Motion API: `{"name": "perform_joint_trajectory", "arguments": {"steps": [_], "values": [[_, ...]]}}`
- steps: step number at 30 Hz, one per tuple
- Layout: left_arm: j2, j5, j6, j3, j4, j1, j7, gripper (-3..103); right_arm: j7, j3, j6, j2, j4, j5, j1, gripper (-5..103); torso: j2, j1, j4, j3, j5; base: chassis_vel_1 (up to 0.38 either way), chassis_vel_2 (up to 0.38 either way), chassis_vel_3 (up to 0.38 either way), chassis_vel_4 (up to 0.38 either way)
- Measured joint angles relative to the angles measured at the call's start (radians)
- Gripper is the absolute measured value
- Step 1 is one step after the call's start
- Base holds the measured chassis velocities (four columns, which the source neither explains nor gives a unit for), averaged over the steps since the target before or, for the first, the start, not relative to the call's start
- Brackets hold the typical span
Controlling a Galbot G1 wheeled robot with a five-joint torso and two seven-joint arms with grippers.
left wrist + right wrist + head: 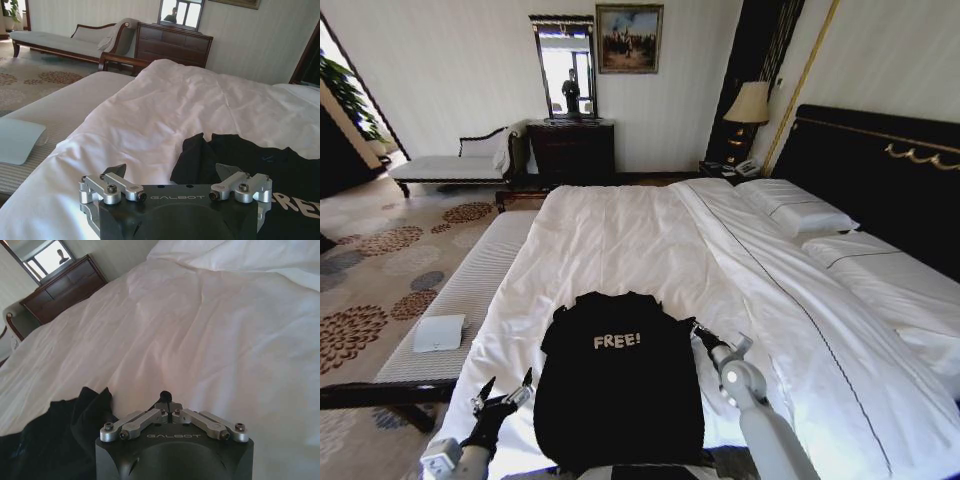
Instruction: Fold the clothes on the bed.
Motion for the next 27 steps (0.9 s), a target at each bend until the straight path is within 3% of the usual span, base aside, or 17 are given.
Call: {"name": "perform_joint_trajectory", "arguments": {"steps": [6,7,9,13,17,19,22,25,27], "values": [[-0.004,0.0,0.0,0.004,0.006,-0.001,0.004,100,-0.015,-0.018,-0.018,0.002,0.043,-0.016,-0.058,-3,0.0,0.0,-0.0001,0.0,-0.0001,0.0,0.0,0.0,0.0],[-0.004,0.0,0.0,0.006,0.005,-0.003,0.004,100,-0.022,-0.026,-0.026,0.005,0.054,-0.024,-0.071,7,0.0,0.0,-0.0002,0.0,-0.0001,0.0,0.0,0.0,0.0],[-0.004,0.0,0.0,0.006,0.005,-0.003,0.004,100,-0.024,-0.029,-0.027,0.008,0.055,-0.031,-0.075,7,0.0,0.0,-0.0002,0.0,0.0,0.0,0.0,0.0,0.0],[-0.003,-0.001,-0.001,-0.002,0.005,0.0,0.006,100,-0.007,-0.02,-0.006,0.015,0.048,-0.046,-0.059,28,0.0,0.0,-0.0001,0.0,0.0002,0.0,0.0,0.0,0.0],[-0.004,-0.002,-0.002,-0.011,0.012,0.004,0.015,100,0.008,0.001,0.013,0.01,0.057,-0.041,-0.039,38,0.0,0.0,-0.0001,0.0,0.0001,0.0,0.0,0.0,0.0],[-0.005,-0.002,-0.003,-0.012,0.017,0.005,0.019,100,0.011,0.012,0.027,-0.006,0.053,-0.062,-0.011,50,0.0,0.0,0.0,0.0,0.0,0.0,0.0,0.0,0.0],[-0.004,-0.002,-0.002,-0.01,0.018,0.004,0.019,100,0.007,0.013,0.034,-0.023,0.037,-0.088,0.009,55,0.0,0.0,0.0,0.0,0.0001,0.0,0.0,0.0,0.0],[-0.002,0.001,0.0,-0.003,0.016,0.0,0.018,100,-0.034,-0.018,0.036,-0.073,0.011,-0.143,0.036,71,0.0,0.0,0.0,0.0,0.0,0.0,0.0,0.0,0.0],[-0.002,0.001,0.001,-0.002,0.016,-0.001,0.017,100,-0.058,-0.038,0.036,-0.09,0.006,-0.173,0.038,77,0.0,0.0,-0.0001,0.0,0.0001,0.0,0.0,0.0,0.0]]}}
